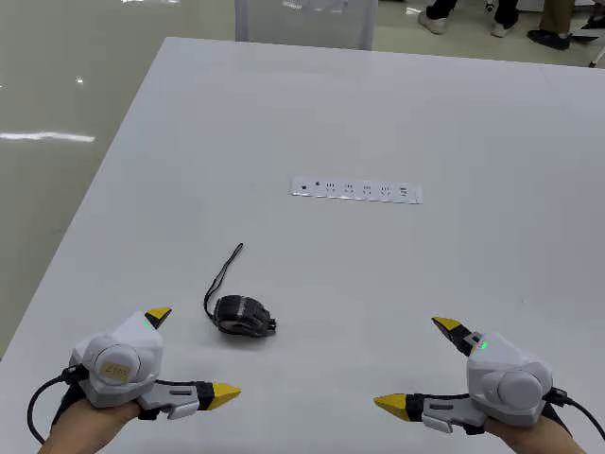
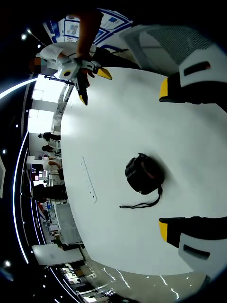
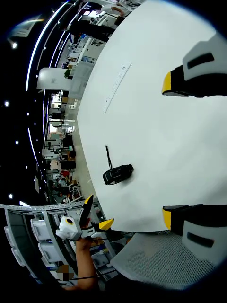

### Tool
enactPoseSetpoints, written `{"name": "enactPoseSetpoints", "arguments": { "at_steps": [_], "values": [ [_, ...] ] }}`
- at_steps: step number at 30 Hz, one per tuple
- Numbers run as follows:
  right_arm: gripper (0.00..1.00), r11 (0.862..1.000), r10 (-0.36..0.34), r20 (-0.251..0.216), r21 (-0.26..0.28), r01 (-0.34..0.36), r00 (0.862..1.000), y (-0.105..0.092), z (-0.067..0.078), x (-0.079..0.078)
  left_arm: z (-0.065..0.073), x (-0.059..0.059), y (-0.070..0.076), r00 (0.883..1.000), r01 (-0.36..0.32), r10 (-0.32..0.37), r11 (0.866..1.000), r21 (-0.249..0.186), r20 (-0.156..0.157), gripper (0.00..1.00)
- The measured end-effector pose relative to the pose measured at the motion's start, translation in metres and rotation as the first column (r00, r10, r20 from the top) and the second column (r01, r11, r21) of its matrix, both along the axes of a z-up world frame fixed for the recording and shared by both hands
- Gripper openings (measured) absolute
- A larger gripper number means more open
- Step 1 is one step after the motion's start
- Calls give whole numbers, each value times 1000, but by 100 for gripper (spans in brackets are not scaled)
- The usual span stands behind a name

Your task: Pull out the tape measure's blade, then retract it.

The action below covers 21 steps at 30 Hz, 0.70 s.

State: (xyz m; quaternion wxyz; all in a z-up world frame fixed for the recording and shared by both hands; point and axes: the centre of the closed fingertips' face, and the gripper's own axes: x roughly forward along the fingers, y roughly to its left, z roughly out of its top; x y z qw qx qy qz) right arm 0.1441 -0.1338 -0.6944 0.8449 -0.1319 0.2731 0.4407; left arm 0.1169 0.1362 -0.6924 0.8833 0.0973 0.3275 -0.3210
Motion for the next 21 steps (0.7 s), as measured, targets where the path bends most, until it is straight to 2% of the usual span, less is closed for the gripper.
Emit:
{"name": "enactPoseSetpoints", "arguments": {
  "at_steps": [9,18,21],
  "values": [
    [98,1000,0,-4,-2,0,1000,-2,-6,1,3,-1,-2,1000,5,-5,1000,11,0,99],
    [98,1000,0,-9,-7,0,1000,-2,-5,-2,5,0,-3,1000,9,-9,1000,15,6,99],
    [98,1000,0,-7,-9,0,1000,-1,1,-3,6,0,-3,1000,9,-9,1000,16,7,99]
  ]
}}
